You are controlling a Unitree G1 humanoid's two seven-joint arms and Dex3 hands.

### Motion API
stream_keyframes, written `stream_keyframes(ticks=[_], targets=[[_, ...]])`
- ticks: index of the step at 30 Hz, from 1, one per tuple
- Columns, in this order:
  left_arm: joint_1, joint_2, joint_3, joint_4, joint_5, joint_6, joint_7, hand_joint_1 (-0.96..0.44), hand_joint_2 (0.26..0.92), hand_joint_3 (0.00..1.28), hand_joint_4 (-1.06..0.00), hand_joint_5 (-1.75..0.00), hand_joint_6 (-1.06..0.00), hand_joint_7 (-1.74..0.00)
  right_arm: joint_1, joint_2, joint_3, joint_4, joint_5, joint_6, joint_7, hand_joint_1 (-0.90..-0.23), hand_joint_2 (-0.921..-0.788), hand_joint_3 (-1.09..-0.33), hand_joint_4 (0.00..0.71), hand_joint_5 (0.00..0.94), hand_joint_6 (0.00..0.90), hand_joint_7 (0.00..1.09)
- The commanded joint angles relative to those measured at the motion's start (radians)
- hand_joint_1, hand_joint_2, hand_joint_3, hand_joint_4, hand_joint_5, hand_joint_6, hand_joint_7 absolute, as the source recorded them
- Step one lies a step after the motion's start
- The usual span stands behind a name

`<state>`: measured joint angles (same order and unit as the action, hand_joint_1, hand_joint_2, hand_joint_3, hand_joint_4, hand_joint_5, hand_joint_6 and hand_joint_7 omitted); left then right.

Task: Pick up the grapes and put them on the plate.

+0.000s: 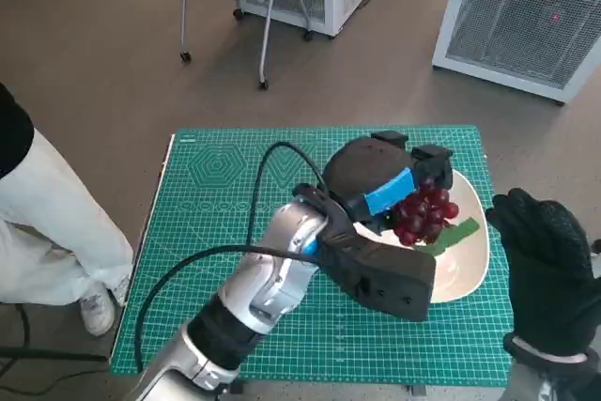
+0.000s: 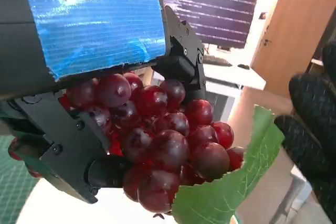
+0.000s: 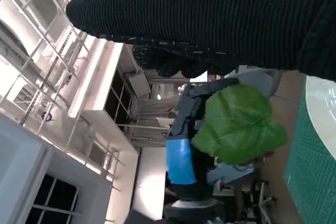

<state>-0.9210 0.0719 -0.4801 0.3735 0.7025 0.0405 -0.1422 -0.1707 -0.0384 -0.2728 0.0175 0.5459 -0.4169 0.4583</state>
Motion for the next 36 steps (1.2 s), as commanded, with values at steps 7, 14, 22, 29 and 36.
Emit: stream_keyframes(ticks=[7,14,22,29,36], targets=[[-0.035,-0.036,0.017,0.063,-0.081,-0.016,-0.058,0.09,0.831,0.35,-0.47,-1.38,-0.45,-1.02,0.019,0.01,-0.003,0.015,0.0,0.004,-0.012,-0.36,-0.921,-0.508,0.533,0.482,0.297,0.84],[-0.035,-0.029,0.011,0.073,-0.104,0.004,-0.129,-0.09,0.847,0.05,-0.26,-0.22,-0.36,-0.12,0.018,0.009,-0.003,0.017,-0.005,0.0,-0.013,-0.36,-0.921,-0.505,0.541,0.479,0.304,0.84],[-0.04,-0.014,-0.003,0.112,-0.084,-0.039,-0.119,-0.27,0.85,0.01,-0.18,-0.01,-0.31,-0.01,0.016,0.007,0.0,0.019,-0.006,0.002,-0.013,-0.36,-0.921,-0.506,0.543,0.474,0.305,0.84],[-0.034,-0.002,0.006,0.148,-0.095,-0.093,-0.098,-0.3,0.874,0.01,-0.18,0.0,-0.31,0.0,0.014,0.005,0.003,0.017,-0.01,0.007,-0.016,-0.359,-0.921,-0.507,0.544,0.472,0.305,0.84],[-0.003,0.031,0.044,0.153,-0.129,-0.175,-0.055,-0.32,0.896,0.02,-0.17,0.0,-0.31,0.0,0.014,0.003,0.006,0.016,-0.01,0.011,-0.016,-0.359,-0.921,-0.508,0.545,0.472,0.304,0.84]])
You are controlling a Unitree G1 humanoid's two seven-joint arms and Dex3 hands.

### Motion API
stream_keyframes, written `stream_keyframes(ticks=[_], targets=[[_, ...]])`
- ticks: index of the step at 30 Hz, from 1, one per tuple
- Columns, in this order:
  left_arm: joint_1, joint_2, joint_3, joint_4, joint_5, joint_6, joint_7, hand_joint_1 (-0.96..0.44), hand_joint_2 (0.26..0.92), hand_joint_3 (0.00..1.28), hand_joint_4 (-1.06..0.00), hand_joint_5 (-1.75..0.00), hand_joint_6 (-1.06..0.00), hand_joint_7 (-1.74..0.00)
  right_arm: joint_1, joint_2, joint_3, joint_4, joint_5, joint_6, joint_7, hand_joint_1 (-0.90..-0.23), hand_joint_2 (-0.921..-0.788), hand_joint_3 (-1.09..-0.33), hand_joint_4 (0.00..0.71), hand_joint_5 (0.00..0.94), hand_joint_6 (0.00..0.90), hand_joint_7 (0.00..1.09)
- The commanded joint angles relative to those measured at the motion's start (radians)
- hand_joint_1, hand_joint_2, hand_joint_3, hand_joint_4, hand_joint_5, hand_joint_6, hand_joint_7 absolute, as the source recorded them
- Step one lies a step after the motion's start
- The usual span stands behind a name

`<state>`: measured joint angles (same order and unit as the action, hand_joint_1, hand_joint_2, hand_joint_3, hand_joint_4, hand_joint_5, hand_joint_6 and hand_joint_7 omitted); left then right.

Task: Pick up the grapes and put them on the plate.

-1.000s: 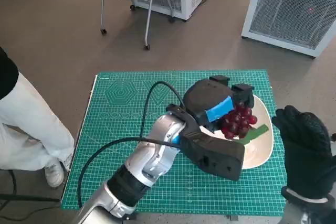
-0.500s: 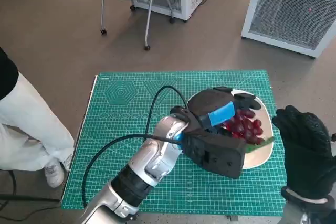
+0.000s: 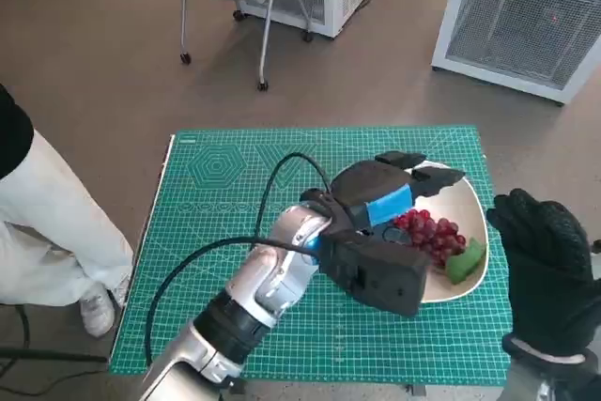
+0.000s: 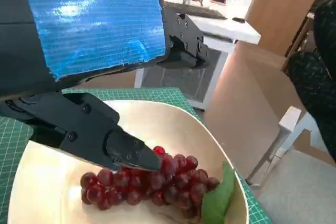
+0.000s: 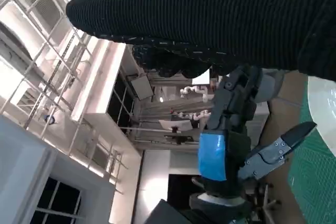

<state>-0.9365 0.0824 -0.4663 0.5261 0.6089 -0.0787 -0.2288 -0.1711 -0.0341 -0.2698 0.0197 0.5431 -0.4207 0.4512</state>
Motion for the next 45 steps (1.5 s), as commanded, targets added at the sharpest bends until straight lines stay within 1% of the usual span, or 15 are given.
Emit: stream_keyframes(ticks=[1,4,7,13,17,20,25,29,36,45], targets=[[0.019,0.027,0.042,0.0,-0.048,-0.07,0.036,-0.33,0.899,0.02,-0.17,0.0,-0.31,0.0,0.014,-0.001,0.004,0.014,-0.007,0.016,-0.009,-0.36,-0.921,-0.508,0.545,0.472,0.304,0.84],[0.041,0.045,0.088,0.003,-0.11,-0.122,0.036,-0.33,0.909,0.02,-0.16,0.0,-0.32,0.0,0.014,-0.001,0.006,0.013,-0.008,0.017,-0.01,-0.361,-0.921,-0.508,0.546,0.473,0.304,0.84],[0.07,0.06,0.153,0.013,-0.204,-0.183,0.023,-0.33,0.916,0.02,-0.15,0.0,-0.32,0.0,0.015,-0.001,0.009,0.009,-0.009,0.019,-0.012,-0.361,-0.921,-0.51,0.545,0.473,0.303,0.84],[0.125,0.095,0.271,0.055,-0.38,-0.337,-0.004,-0.36,0.921,0.07,-0.15,0.0,-0.33,-0.01,0.014,-0.003,0.01,0.005,-0.009,0.023,-0.015,-0.361,-0.921,-0.512,0.544,0.476,0.301,0.84],[0.163,0.108,0.349,0.085,-0.513,-0.416,-0.058,-0.41,0.921,0.12,-0.16,-0.01,-0.33,-0.01,0.013,-0.004,0.012,0.003,-0.012,0.025,-0.018,-0.361,-0.921,-0.513,0.543,0.477,0.3,0.85],[0.196,0.108,0.412,0.094,-0.638,-0.439,-0.131,-0.44,0.921,0.16,-0.16,-0.01,-0.32,0.0,0.01,-0.005,0.013,0.004,-0.014,0.026,-0.02,-0.361,-0.921,-0.513,0.542,0.478,0.299,0.85],[0.257,0.1,0.507,0.067,-0.844,-0.401,-0.267,-0.46,0.921,0.18,-0.17,-0.01,-0.32,0.0,0.001,-0.006,0.018,0.011,-0.02,0.024,-0.024,-0.362,-0.921,-0.512,0.541,0.48,0.299,0.85],[0.305,0.1,0.557,0.011,-0.957,-0.338,-0.333,-0.45,0.921,0.19,-0.18,-0.01,-0.33,-0.01,-0.007,-0.006,0.022,0.014,-0.028,0.024,-0.027,-0.363,-0.921,-0.511,0.538,0.48,0.299,0.85],[0.404,0.115,0.605,-0.114,-1.053,-0.241,-0.386,-0.47,0.921,0.23,-0.2,-0.01,-0.33,-0.01,-0.02,-0.01,0.024,0.022,-0.028,0.028,-0.022,-0.37,-0.921,-0.508,0.523,0.474,0.298,0.85],[0.486,0.097,0.637,-0.206,-1.105,-0.178,-0.399,-0.49,0.921,0.26,-0.2,-0.01,-0.32,0.0,-0.027,-0.019,0.024,0.027,-0.024,0.037,-0.013,-0.373,-0.921,-0.505,0.518,0.474,0.295,0.85]])
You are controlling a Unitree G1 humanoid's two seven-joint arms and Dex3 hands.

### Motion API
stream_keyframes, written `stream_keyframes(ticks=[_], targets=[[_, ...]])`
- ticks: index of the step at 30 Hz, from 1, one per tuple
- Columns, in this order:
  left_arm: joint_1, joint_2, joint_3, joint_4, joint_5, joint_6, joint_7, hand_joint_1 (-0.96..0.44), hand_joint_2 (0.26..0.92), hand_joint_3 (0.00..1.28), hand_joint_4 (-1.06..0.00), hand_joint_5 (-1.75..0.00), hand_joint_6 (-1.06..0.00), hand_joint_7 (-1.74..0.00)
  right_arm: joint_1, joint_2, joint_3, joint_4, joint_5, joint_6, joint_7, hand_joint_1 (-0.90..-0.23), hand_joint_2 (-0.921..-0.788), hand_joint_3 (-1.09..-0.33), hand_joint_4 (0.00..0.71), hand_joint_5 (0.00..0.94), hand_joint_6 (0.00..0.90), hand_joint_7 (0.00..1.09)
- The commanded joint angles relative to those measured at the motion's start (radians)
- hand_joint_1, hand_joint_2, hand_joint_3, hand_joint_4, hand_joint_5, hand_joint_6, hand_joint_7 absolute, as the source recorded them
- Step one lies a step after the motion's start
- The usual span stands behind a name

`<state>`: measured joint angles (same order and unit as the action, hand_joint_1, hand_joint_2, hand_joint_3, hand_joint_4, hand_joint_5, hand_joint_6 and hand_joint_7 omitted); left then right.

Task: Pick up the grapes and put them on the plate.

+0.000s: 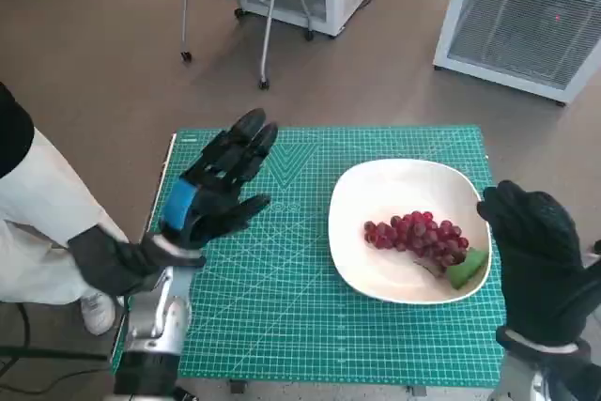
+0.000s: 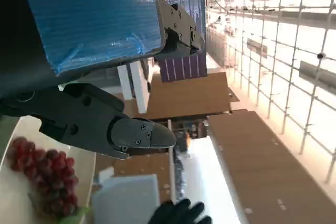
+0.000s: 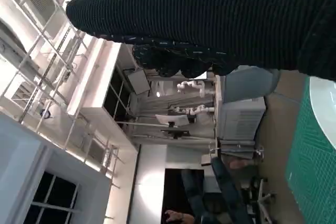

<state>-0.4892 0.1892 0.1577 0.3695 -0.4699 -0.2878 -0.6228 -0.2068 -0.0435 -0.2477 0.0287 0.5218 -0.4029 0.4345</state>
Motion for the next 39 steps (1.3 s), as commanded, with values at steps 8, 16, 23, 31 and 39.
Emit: stream_keyframes(ticks=[8,16,23,31,39], targets=[[0.083,-0.025,0.019,-0.092,-0.043,0.062,-0.002,-0.46,0.921,0.27,-0.2,-0.01,-0.32,0.0,0.004,-0.021,0.0,0.023,0.005,0.023,0.012,-0.373,-0.921,-0.505,0.517,0.475,0.293,0.85],[0.104,-0.028,0.015,-0.106,-0.031,0.069,-0.004,-0.46,0.921,0.26,-0.19,0.0,-0.31,0.0,0.002,-0.027,-0.001,0.024,0.008,0.025,0.015,-0.373,-0.921,-0.506,0.515,0.478,0.291,0.85],[0.111,-0.027,0.01,-0.104,-0.014,0.06,-0.007,-0.46,0.921,0.26,-0.2,0.0,-0.31,0.0,0.0,-0.031,-0.001,0.022,0.008,0.027,0.015,-0.373,-0.921,-0.508,0.513,0.481,0.289,0.85],[0.116,-0.03,0.01,-0.105,-0.011,0.068,-0.018,-0.45,0.921,0.25,-0.2,0.0,-0.31,0.0,-0.001,-0.032,-0.001,0.023,0.006,0.025,0.016,-0.373,-0.921,-0.508,0.511,0.485,0.287,0.86],[0.12,-0.03,0.01,-0.103,-0.005,0.063,-0.027,-0.44,0.921,0.25,-0.21,-0.01,-0.32,0.0,0.001,-0.033,0.0,0.022,0.001,0.022,0.015,-0.375,-0.921,-0.508,0.51,0.487,0.287,0.86]])
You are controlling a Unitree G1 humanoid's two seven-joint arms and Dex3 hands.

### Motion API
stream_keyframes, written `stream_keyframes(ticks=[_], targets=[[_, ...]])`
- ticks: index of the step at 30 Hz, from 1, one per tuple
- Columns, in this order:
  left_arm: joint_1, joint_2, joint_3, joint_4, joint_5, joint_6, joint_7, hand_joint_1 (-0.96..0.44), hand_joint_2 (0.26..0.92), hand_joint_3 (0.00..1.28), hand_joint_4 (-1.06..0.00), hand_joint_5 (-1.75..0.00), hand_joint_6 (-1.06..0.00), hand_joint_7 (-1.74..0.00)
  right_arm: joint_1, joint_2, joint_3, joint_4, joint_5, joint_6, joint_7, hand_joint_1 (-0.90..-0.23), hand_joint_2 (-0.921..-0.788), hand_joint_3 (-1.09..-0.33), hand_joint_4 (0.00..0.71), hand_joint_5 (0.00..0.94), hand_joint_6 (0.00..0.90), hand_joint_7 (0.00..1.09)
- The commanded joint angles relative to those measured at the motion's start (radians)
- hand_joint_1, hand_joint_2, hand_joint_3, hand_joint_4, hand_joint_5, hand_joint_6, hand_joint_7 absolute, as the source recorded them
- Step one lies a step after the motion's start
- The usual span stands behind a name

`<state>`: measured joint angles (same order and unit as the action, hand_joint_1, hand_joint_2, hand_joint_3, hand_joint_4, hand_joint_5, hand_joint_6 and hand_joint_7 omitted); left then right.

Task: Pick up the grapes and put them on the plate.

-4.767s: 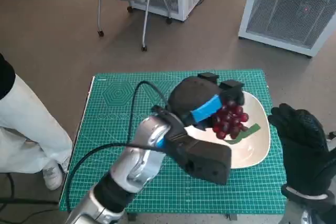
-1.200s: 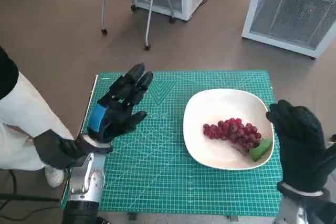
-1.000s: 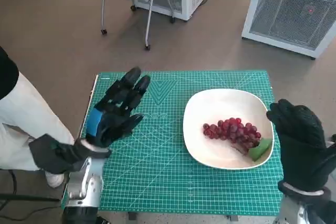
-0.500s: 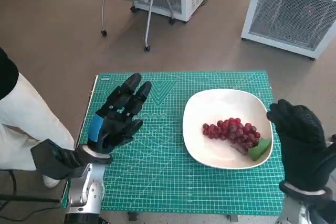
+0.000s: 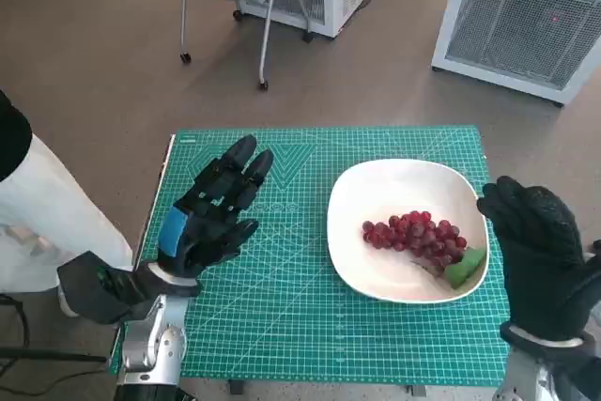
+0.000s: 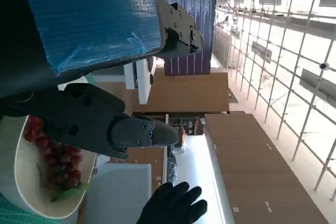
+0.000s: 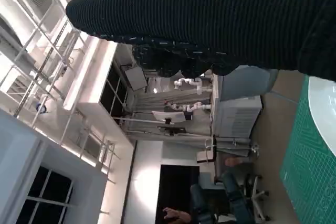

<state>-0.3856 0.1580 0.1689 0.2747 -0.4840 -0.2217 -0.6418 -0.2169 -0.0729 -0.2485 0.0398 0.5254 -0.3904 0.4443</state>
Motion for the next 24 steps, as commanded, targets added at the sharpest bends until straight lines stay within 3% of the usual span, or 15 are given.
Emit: stream_keyframes(ticks=[1,24], targets=[[0.017,0.001,0.0,-0.007,0.009,-0.003,-0.008,-0.44,0.921,0.25,-0.21,-0.01,-0.32,0.0,0.011,-0.004,0.001,0.011,-0.003,0.01,0.005,-0.375,-0.921,-0.508,0.51,0.487,0.287,0.86],[0.022,-0.004,0.001,-0.01,0.004,0.012,-0.012,-0.45,0.921,0.24,-0.2,0.0,-0.32,0.0,0.015,-0.011,-0.002,0.005,-0.004,0.011,0.003,-0.373,-0.921,-0.51,0.507,0.492,0.286,0.86]])
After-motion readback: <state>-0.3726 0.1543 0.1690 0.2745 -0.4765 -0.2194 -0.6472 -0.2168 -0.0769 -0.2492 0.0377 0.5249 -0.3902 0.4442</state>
